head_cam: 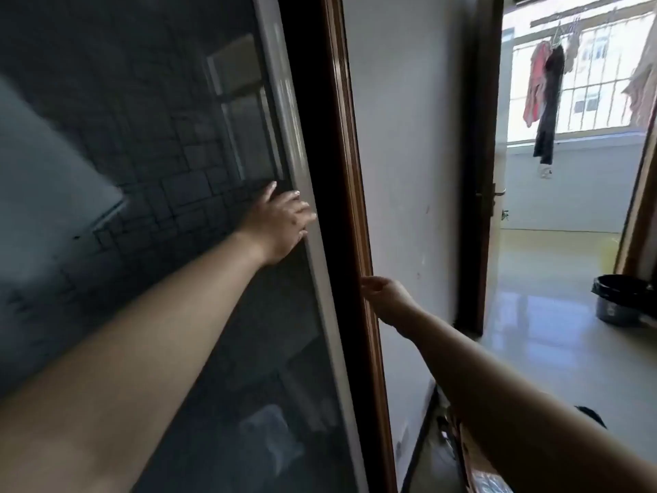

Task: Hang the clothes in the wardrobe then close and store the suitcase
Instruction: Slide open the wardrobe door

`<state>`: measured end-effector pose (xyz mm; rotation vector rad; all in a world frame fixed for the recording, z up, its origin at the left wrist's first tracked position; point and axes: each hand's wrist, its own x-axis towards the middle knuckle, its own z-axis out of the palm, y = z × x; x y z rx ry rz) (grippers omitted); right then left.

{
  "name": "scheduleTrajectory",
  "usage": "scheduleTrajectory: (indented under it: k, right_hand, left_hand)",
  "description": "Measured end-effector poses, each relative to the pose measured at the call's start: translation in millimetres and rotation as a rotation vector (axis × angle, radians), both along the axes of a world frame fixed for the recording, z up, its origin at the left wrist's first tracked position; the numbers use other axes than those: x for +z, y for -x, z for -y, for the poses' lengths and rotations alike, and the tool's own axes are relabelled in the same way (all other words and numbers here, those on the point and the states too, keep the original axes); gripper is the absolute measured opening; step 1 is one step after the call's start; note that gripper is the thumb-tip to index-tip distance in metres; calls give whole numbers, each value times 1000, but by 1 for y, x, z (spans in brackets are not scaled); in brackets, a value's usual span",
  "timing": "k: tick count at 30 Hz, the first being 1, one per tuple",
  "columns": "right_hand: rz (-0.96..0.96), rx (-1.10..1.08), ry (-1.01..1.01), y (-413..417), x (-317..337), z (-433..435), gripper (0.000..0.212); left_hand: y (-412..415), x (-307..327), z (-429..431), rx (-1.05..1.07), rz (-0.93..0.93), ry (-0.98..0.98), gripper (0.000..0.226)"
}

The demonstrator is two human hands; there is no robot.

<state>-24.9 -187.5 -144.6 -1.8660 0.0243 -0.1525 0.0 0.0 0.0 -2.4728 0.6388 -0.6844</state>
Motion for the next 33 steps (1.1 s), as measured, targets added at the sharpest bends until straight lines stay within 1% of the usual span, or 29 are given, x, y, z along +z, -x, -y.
scheduleTrajectory:
  k: [1,4,6,10,15,19,22,29,33]
  right_hand:
    - [-14,16,10,-8,0,-7,38]
    - [-26,57,45,-38,-9,-23,47]
    - [-31,72,79,-56,-12,-32,55]
    - [-83,139,87,-89,-27,-42,64]
    - [-76,207,122,-119,-35,-51,65]
    - [-29,179,103,-137,-40,-45,55]
    - [-46,194,41,-136,-36,-38,49]
    - [-49,227,-71,-127,-34,-46,41]
    - [-29,249,-27,-114,-34,-56,35]
  left_hand:
    - [-8,0,0,21,38,-108,47]
    - [-31,0,1,77,98,-345,51]
    - [-48,4,1,93,141,-444,52]
    - [-72,6,7,139,179,-543,54]
    - [-87,7,9,144,185,-565,55]
    - [-89,5,8,108,204,-553,54]
    - [-84,5,12,113,190,-515,53]
    - [-63,6,17,215,161,-478,53]
    - [-46,1,9,248,142,-448,53]
